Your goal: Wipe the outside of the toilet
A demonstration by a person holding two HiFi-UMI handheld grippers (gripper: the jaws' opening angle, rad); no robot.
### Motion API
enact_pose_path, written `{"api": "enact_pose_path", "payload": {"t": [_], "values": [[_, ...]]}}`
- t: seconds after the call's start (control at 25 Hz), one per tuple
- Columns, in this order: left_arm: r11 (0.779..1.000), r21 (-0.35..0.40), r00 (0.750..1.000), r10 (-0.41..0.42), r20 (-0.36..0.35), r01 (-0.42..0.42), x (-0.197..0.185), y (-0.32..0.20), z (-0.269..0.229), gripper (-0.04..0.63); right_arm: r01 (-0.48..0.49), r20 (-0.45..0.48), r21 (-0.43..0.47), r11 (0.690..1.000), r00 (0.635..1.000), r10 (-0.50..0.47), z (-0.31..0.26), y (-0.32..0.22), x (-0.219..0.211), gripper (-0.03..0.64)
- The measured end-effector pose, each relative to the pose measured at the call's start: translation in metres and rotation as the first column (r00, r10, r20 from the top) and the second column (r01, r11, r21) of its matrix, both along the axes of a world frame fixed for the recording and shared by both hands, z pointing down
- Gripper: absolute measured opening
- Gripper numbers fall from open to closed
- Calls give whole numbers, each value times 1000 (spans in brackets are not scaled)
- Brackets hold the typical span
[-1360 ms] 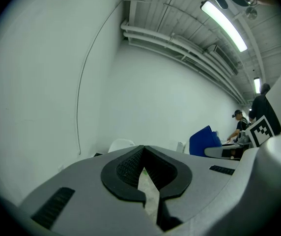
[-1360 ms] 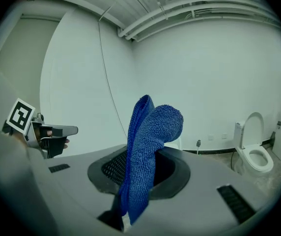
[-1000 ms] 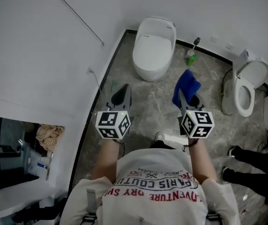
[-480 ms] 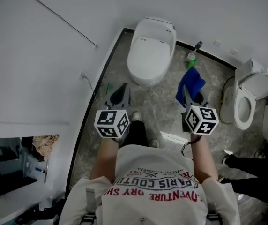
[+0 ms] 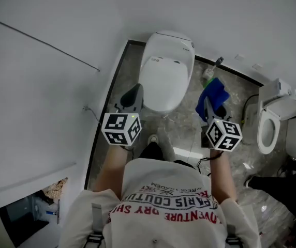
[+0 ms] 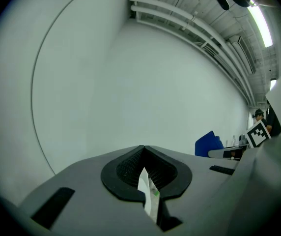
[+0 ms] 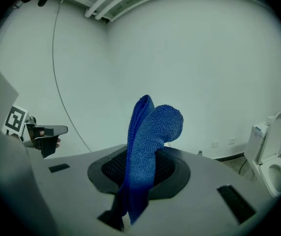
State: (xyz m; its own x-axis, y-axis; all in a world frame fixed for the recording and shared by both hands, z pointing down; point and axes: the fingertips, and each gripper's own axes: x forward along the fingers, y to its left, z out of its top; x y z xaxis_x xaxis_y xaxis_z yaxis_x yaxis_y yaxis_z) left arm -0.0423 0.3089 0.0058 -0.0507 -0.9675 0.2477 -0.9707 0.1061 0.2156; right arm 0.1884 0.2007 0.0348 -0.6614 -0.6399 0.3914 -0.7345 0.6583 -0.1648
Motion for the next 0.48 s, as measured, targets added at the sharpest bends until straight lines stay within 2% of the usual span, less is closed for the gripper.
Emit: {"api": "enact_pose_path", "payload": {"t": [0.2, 0.48], "values": [[999, -28, 999, 23, -23, -24, -48, -59, 12, 6, -35, 4, -13, 999, 999, 35, 3, -54, -48, 77], [996, -89, 998, 24, -54, -29, -78, -121, 45, 6, -37, -19, -48, 998, 999, 36, 25, -126, -83, 77]]}}
